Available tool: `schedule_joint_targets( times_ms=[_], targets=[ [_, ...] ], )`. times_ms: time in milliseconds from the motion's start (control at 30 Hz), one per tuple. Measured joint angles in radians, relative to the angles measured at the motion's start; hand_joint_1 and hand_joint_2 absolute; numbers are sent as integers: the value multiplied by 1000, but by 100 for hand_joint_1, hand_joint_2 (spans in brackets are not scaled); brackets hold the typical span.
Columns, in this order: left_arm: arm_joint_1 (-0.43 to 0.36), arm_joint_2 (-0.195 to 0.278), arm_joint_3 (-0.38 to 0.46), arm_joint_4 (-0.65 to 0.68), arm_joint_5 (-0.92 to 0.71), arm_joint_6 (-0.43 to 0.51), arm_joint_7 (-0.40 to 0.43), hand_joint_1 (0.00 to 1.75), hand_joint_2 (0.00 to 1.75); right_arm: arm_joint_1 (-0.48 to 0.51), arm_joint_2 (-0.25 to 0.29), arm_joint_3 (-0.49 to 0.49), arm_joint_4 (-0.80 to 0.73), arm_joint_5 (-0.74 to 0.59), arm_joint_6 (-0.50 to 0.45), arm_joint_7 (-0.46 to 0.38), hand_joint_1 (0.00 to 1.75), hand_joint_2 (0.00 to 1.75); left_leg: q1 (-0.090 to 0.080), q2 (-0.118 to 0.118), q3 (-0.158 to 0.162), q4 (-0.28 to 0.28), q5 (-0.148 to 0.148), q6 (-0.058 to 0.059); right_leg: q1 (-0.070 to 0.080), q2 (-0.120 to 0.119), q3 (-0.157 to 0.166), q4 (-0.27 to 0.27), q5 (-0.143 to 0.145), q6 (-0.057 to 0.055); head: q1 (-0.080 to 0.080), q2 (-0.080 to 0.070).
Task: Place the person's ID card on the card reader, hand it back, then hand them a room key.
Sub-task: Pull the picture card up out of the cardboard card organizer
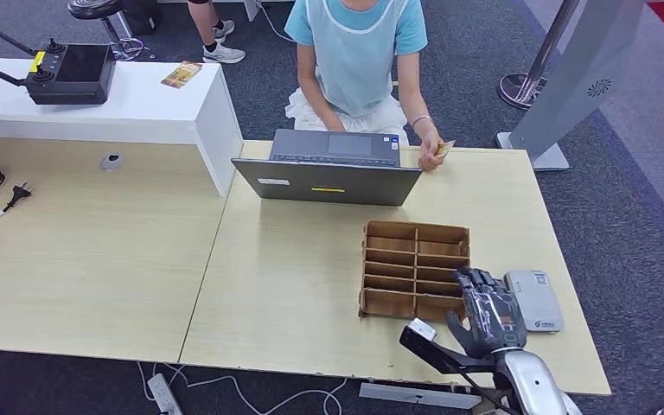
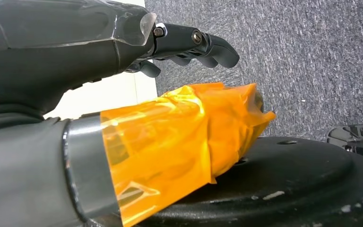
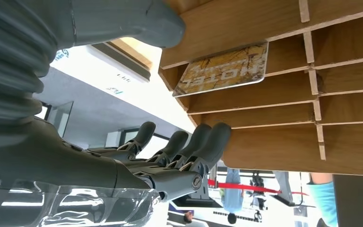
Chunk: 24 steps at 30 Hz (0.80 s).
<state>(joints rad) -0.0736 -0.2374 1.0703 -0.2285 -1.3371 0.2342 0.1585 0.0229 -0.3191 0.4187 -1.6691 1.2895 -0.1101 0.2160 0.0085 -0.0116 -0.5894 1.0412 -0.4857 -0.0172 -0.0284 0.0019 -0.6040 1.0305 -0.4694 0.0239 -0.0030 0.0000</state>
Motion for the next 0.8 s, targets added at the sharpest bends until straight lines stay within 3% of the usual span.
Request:
schedule_joint_targets(
  times_ms=[333, 433, 567, 800],
  targets=[
    [0, -1, 0, 0, 0, 0, -2, 0, 0, -22, 13, 11, 20, 1, 2, -5, 72, 175, 0, 0, 0, 0, 0, 0, 0, 0, 0, 0, 0, 0, 0, 0],
    [0, -1, 0, 0, -1, 0, -2, 0, 0, -29, 17, 15, 27, 1, 3, -6, 91, 175, 0, 0, 0, 0, 0, 0, 0, 0, 0, 0, 0, 0, 0, 0],
    [0, -1, 0, 0, -1, 0, -2, 0, 0, -37, 18, 20, 36, 1, 3, -6, 132, 175, 0, 0, 0, 0, 0, 0, 0, 0, 0, 0, 0, 0, 0, 0],
    [0, -1, 0, 0, -1, 0, -2, 0, 0, -40, 19, 23, 48, 1, 2, -6, 143, 175, 0, 0, 0, 0, 0, 0, 0, 0, 0, 0, 0, 0, 0, 0]
  ],
)
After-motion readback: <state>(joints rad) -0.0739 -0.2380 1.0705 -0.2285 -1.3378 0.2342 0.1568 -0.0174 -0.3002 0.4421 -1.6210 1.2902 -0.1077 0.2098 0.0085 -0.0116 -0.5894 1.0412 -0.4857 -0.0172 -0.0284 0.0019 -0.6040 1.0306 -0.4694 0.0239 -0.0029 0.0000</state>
